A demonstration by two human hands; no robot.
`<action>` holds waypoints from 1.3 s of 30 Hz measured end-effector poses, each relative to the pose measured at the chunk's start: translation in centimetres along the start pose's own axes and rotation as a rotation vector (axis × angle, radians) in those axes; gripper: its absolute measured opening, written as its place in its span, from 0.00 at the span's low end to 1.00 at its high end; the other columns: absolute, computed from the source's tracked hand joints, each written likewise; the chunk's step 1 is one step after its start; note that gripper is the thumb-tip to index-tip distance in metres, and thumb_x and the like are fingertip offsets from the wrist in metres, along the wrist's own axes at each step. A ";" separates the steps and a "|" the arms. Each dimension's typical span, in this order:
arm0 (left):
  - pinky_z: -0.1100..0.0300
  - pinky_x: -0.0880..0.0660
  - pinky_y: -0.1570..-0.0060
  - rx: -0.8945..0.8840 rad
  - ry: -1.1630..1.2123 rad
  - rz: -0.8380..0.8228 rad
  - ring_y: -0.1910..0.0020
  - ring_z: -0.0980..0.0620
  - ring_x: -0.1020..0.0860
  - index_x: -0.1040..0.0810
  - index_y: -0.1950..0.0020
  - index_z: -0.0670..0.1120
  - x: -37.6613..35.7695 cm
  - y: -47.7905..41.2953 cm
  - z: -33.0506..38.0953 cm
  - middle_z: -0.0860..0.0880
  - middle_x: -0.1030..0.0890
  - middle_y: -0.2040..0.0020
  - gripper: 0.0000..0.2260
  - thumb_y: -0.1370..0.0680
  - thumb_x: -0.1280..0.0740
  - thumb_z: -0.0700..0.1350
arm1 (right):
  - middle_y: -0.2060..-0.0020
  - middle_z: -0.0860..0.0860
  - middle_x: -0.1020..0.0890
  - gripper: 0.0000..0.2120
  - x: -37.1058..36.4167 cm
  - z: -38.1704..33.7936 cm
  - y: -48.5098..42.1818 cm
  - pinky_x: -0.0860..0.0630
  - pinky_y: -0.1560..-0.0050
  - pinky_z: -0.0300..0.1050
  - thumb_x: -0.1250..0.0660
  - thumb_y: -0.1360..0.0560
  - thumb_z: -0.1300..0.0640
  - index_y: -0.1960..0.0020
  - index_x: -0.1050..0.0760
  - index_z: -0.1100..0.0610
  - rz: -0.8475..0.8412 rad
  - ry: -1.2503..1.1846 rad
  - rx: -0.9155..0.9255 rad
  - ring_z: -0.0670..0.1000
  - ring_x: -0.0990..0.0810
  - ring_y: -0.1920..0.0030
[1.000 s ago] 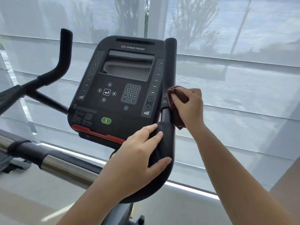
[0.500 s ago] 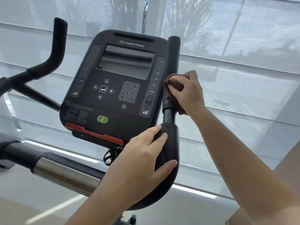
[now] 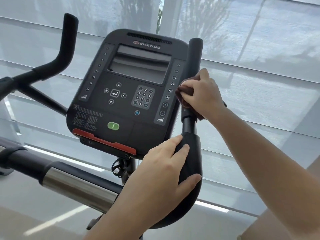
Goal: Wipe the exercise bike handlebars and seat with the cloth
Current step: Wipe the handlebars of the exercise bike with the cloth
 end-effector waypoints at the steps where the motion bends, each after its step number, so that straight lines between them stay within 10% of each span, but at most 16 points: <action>1: 0.69 0.54 0.37 -0.002 -0.004 -0.003 0.29 0.56 0.44 0.41 0.27 0.50 0.0 0.0 0.2 0.54 0.43 0.26 0.29 0.25 0.42 0.61 | 0.48 0.55 0.30 0.09 0.1 0.3 0.7 0.31 0.45 0.43 0.33 0.28 0.53 0.48 0.21 0.47 -0.014 -0.075 0.009 0.54 0.26 0.49; 6: 0.63 0.48 0.37 -0.017 0.023 0.021 0.31 0.50 0.38 0.36 0.29 0.45 0.3 -0.2 0.5 0.49 0.37 0.28 0.28 0.25 0.37 0.57 | 0.58 0.42 0.31 0.17 0.8 0.5 6.1 0.35 0.55 0.22 0.29 0.33 0.53 0.62 0.27 0.29 -0.083 -0.292 0.041 0.32 0.28 0.57; 13: 0.63 0.46 0.35 0.009 0.023 -0.005 0.31 0.52 0.40 0.40 0.28 0.48 0.1 -0.1 0.2 0.52 0.42 0.26 0.29 0.25 0.40 0.59 | 0.49 0.55 0.30 0.09 -0.4 -0.4 0.6 0.31 0.46 0.44 0.33 0.28 0.52 0.48 0.20 0.49 -0.011 -0.051 -0.053 0.56 0.25 0.50; 19: 0.62 0.44 0.33 -0.008 0.094 -0.066 0.31 0.57 0.41 0.37 0.29 0.50 0.3 -0.6 0.0 0.55 0.40 0.28 0.25 0.25 0.39 0.56 | 0.61 0.42 0.27 0.18 1.3 1.1 6.5 0.33 0.58 0.23 0.29 0.31 0.57 0.63 0.25 0.32 -0.040 -0.427 -0.021 0.37 0.25 0.59; 29: 0.66 0.40 0.40 -0.090 -0.075 0.138 0.38 0.51 0.30 0.32 0.32 0.43 5.2 -11.5 -0.9 0.47 0.30 0.35 0.23 0.25 0.33 0.45 | 0.52 0.56 0.24 0.09 5.1 5.8 -2.2 0.30 0.48 0.29 0.30 0.29 0.58 0.49 0.21 0.56 0.540 -0.712 -0.170 0.38 0.26 0.56; 34: 0.72 0.40 0.41 0.000 0.069 0.248 0.37 0.53 0.31 0.36 0.30 0.43 6.4 -17.9 -4.1 0.47 0.30 0.34 0.23 0.24 0.36 0.37 | 0.53 0.52 0.26 0.10 2.3 6.6 -2.4 0.34 0.51 0.23 0.29 0.31 0.61 0.53 0.21 0.49 0.494 -0.820 -0.093 0.34 0.26 0.55; 39: 0.54 0.37 0.34 0.071 0.205 0.230 0.33 0.54 0.35 0.37 0.29 0.44 3.5 -21.4 -5.9 0.48 0.34 0.30 0.22 0.23 0.40 0.33 | 0.57 0.49 0.23 0.18 -1.7 8.6 1.0 0.33 0.53 0.24 0.27 0.33 0.63 0.60 0.22 0.38 0.402 -0.974 -0.050 0.37 0.24 0.54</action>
Point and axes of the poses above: each hand's wrist, its own y-axis away from the middle knuckle, its own x-axis out of the back of the hand, z = x × y, the point moved 10 cm from there along -y, towards the middle knuckle
